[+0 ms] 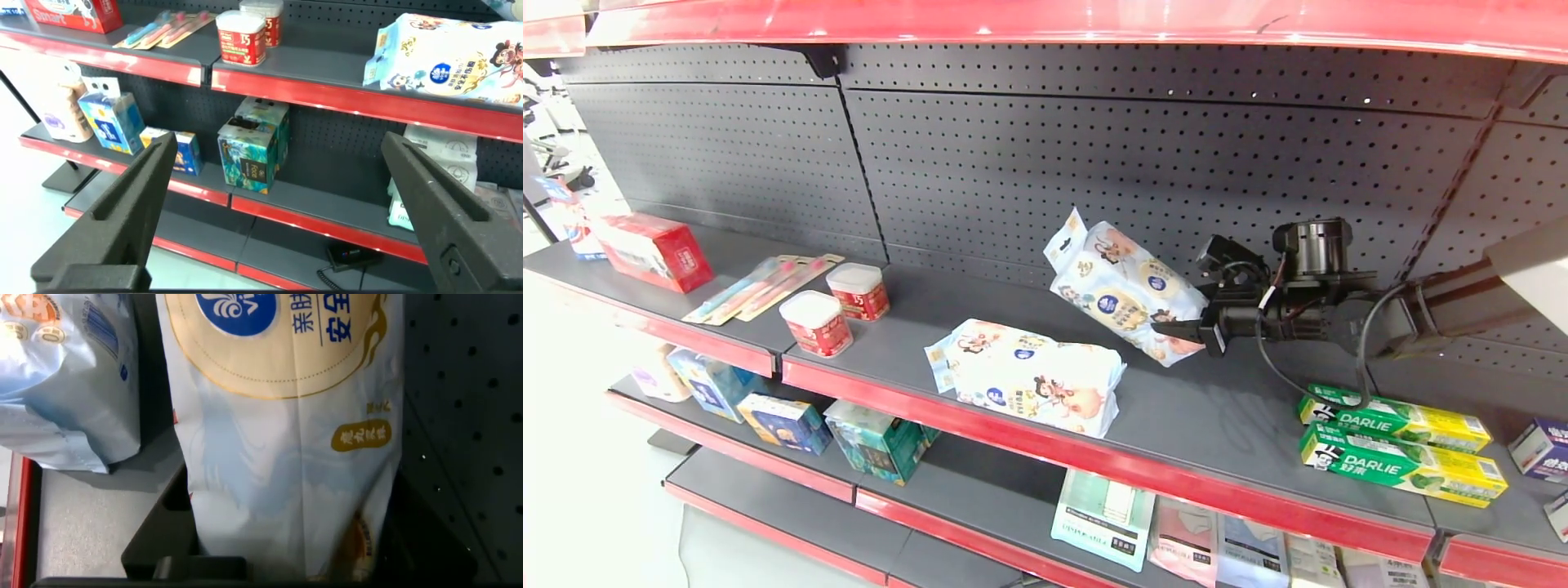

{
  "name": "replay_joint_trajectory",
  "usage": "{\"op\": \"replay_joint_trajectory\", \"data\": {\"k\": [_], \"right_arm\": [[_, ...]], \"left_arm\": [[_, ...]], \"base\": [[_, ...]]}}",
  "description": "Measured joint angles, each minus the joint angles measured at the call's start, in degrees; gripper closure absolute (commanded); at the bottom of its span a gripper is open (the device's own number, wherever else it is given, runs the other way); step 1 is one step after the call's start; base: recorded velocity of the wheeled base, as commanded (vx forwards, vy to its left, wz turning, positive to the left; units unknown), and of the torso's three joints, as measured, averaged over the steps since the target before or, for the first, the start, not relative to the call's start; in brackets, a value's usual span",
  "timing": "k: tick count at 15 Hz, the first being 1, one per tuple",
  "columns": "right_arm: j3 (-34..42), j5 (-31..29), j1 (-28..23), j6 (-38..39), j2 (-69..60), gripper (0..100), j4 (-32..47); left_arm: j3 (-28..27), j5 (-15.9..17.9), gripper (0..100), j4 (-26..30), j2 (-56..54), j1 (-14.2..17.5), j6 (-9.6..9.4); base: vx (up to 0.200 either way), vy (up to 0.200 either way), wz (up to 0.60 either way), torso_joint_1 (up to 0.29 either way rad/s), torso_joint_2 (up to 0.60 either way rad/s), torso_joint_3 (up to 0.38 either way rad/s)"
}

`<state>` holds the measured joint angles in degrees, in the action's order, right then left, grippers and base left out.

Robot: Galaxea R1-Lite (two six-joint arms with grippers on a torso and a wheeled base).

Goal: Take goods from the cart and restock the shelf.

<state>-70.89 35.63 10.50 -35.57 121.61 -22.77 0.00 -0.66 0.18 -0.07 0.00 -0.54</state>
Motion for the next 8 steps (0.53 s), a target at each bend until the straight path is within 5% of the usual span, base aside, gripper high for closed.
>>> {"op": "replay_joint_trajectory", "data": {"k": [8], "right_arm": [[0.24,2.41,-0.77,-0.11,2.72,100,-3.06]], "left_arm": [[0.00,-0.02,0,0.00,0.00,0.00,0.00]], "base": [[0.000,0.000,0.00,0.000,0.00,0.000]]}}
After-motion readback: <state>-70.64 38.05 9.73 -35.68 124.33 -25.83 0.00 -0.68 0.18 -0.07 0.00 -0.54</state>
